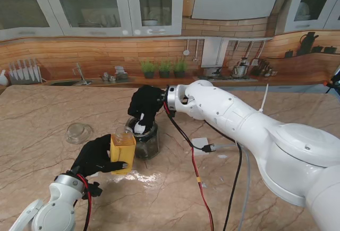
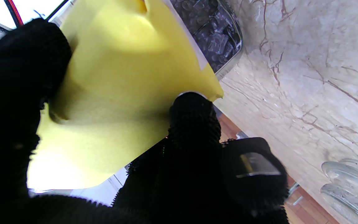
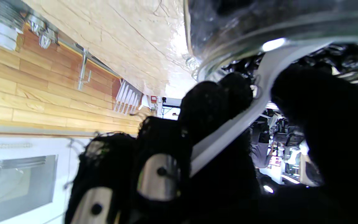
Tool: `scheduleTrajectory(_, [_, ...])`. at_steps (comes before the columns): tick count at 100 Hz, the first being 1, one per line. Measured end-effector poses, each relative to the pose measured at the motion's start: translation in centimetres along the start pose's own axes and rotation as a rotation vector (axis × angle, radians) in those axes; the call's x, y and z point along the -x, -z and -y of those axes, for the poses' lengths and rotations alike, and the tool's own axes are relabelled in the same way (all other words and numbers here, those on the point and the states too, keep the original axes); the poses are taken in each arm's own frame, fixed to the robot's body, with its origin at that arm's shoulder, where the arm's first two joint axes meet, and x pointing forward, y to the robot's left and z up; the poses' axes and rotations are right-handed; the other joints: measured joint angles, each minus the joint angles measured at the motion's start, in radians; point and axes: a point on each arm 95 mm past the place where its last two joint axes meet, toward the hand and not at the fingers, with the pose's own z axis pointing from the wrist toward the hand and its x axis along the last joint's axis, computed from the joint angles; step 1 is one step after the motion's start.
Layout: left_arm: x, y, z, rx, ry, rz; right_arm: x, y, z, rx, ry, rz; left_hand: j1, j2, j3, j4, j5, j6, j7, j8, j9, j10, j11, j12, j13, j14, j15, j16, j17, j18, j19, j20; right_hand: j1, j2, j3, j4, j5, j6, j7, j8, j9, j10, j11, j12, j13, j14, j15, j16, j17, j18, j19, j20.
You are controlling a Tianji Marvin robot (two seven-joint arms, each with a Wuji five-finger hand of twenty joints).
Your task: Portion coffee beans from the glass jar into the coffee jar
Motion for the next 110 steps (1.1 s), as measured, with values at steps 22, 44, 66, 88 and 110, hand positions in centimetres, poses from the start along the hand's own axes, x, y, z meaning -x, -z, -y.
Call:
scheduleTrajectory(22, [0.0,0.0,0.0,0.0,-0.001,0.002,-0.2,0.1,0.3,0.001,-0.052,0.063,0.0,0.0,0.0,0.0,0.0,0.0,0.0,0.0,0.0,0.0,0.0,0.0,0.0,0.0,0.0,0.0,0.0,0.0,0.0,0.0,0.0,0.001,0.0,0.0,0.0,0.0,0.0,0.004,0.0,0.0,0.0,0.005,0.0,0.0,0.0,0.001,0.0,0.0,0.0,0.0])
scheduleTrajectory(44, [0.0,0.0,-0.1,0.001,-0.002,0.003,0.0,0.3,0.5,0.005,-0.112,0.122,0.0,0.0,0.0,0.0,0.0,0.0,0.0,0.0,0.0,0.0,0.0,0.0,0.0,0.0,0.0,0.0,0.0,0.0,0.0,0.0,0.0,0.001,0.0,0.0,0.0,0.0,0.0,0.006,0.0,0.0,0.0,0.006,0.0,0.0,0.0,0.001,0.0,0.0,0.0,0.0])
scheduleTrajectory(66, [0.0,0.0,-0.1,0.0,-0.003,0.008,-0.1,0.4,0.8,0.007,-0.155,0.141,0.0,0.0,0.0,0.0,0.0,0.0,0.0,0.0,0.0,0.0,0.0,0.0,0.0,0.0,0.0,0.0,0.0,0.0,0.0,0.0,0.0,0.001,0.0,0.0,0.0,0.0,0.0,0.007,0.0,0.0,0.0,0.006,0.0,0.0,0.0,0.001,0.0,0.0,0.0,0.0])
scheduleTrajectory(88, [0.0,0.0,-0.1,-0.001,-0.003,0.008,0.0,0.5,1.0,0.015,-0.239,0.177,0.0,0.0,0.0,0.0,0.0,0.0,0.0,0.0,0.0,0.0,0.0,0.0,0.0,0.0,0.0,0.0,0.0,0.0,0.0,0.0,0.0,0.001,0.0,0.0,0.0,0.0,-0.001,0.008,0.0,0.0,0.0,0.006,0.0,0.0,0.0,0.002,0.0,0.0,0.0,0.0])
scheduleTrajectory(110, [0.0,-0.1,-0.2,0.001,-0.002,0.009,-0.3,0.6,0.3,0.04,-0.265,0.216,0.0,0.0,0.0,0.0,0.0,0.0,0.0,0.0,0.0,0.0,0.0,0.0,0.0,0.0,0.0,0.0,0.0,0.0,0.0,0.0,0.0,0.001,0.0,0.0,0.0,0.0,-0.001,0.01,0.001,0.0,0.0,0.007,0.0,0.0,0.0,0.002,0.0,0.0,0.0,0.0])
